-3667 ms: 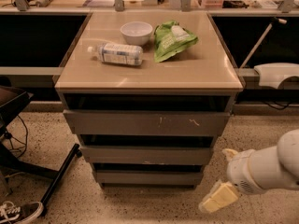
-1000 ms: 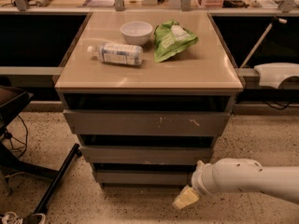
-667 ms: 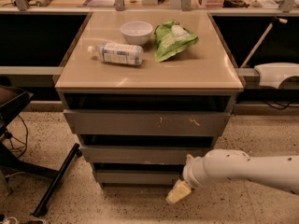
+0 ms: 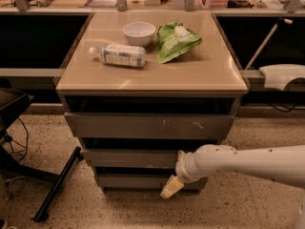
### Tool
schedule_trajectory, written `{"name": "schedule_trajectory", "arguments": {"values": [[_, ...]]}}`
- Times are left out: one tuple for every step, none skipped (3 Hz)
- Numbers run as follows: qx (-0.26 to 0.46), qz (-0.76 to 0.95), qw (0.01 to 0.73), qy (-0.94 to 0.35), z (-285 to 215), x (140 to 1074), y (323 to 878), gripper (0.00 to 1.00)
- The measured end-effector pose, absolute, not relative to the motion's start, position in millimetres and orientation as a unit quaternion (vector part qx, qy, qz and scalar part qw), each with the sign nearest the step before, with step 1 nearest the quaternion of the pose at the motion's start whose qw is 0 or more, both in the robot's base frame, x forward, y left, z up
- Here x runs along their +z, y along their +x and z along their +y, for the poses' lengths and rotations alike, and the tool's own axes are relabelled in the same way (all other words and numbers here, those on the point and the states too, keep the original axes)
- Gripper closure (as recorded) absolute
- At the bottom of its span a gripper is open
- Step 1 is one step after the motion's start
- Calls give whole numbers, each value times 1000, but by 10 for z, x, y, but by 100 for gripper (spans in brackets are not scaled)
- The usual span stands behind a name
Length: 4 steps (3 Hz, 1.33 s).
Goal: Open middle drawer
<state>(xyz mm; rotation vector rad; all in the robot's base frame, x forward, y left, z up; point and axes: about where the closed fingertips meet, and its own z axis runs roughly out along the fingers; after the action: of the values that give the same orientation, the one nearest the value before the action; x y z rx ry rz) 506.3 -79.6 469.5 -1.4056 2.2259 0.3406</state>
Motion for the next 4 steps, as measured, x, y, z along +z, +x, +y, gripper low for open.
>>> {"name": "schedule_trajectory", "arguments": {"values": [[113, 815, 249, -511, -841, 4718, 5107, 0], [89, 815, 282, -498, -962, 4681, 5475, 0], [85, 817, 300, -485, -1021, 4547, 5898, 0], [82, 816, 313, -479, -1017, 4611, 6064, 0]]}}
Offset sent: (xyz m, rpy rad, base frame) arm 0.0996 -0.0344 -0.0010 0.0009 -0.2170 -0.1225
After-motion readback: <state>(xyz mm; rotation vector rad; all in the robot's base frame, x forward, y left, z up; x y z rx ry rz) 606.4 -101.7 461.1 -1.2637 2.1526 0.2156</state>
